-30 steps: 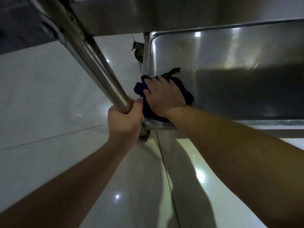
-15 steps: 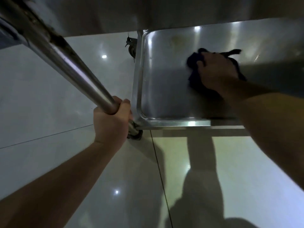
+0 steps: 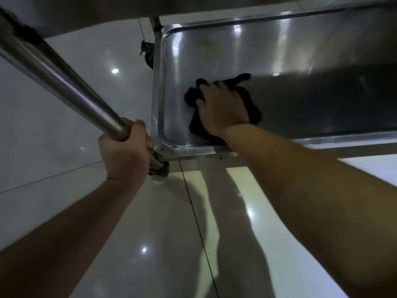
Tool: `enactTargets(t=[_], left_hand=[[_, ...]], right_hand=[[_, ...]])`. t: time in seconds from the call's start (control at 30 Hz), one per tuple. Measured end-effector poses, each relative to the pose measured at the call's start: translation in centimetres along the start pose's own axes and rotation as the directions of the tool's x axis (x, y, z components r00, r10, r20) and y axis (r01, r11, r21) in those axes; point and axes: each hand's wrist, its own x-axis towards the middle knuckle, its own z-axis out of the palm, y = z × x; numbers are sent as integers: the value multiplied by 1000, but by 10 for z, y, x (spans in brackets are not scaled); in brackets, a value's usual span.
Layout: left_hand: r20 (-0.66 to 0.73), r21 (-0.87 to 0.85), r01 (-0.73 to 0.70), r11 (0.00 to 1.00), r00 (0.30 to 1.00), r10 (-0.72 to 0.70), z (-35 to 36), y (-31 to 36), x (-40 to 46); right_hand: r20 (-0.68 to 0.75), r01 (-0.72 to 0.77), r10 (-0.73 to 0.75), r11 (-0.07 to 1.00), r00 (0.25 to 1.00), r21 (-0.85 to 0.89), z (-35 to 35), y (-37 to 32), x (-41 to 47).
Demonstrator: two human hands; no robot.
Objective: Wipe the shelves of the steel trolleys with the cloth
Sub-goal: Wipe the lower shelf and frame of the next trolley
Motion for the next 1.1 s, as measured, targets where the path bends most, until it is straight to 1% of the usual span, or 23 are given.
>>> enactTargets(t=[0.07, 0.1, 0.2, 0.33, 0.4, 0.47, 0.6, 0.67, 0.73, 0.8, 0.93, 1.03, 1.1], left_hand=[[-2, 9, 3, 1000, 1000, -3, 0, 0, 0], [-4, 12, 3, 1000, 1000, -3, -1, 0, 1], [-8, 10, 31, 999, 999, -31, -2, 1, 2], [-8, 40, 67, 997, 998, -67, -2, 4, 2], [-21, 78, 73, 994, 997, -71, -2, 5, 2], [-40, 99, 78, 992, 996, -75, -2, 5, 2], [-27, 142, 69, 988, 997, -65, -5, 2, 3], [-35, 153, 60, 986, 998, -55, -6, 2, 3], [-41, 155, 51, 987, 998, -45, -6, 2, 2], [-49, 183, 54, 982, 998, -46, -6, 3, 1], [-85, 262, 101, 960, 993, -81, -6, 7, -4], [-80, 402, 127, 907, 991, -104, -10, 9, -8], [-41, 528, 125, 840, 992, -122, -18, 8, -12]], right_hand=[[44, 173, -172, 985, 984, -10, 16, -51, -3], [67, 225, -225, 974, 972, -3, 22, -68, -6], [133, 265, -266, 964, 955, 23, 30, -80, -12], [141, 293, -292, 956, 946, 13, 17, -40, -28], [137, 263, -261, 965, 956, 2, 6, -4, -37], [136, 205, -198, 978, 971, -37, -9, 42, -44], [70, 36, -29, 994, 997, -100, -46, 143, -57], [38, -75, 79, 992, 996, -106, -63, 191, -68], [21, -157, 160, 982, 987, -103, -73, 222, -77], [23, -176, 179, 978, 984, -114, -75, 234, -81], [30, -150, 156, 979, 987, -135, -76, 233, -79], [23, -143, 147, 981, 989, -131, -76, 235, -79], [15, -138, 141, 982, 990, -126, -76, 235, -79]])
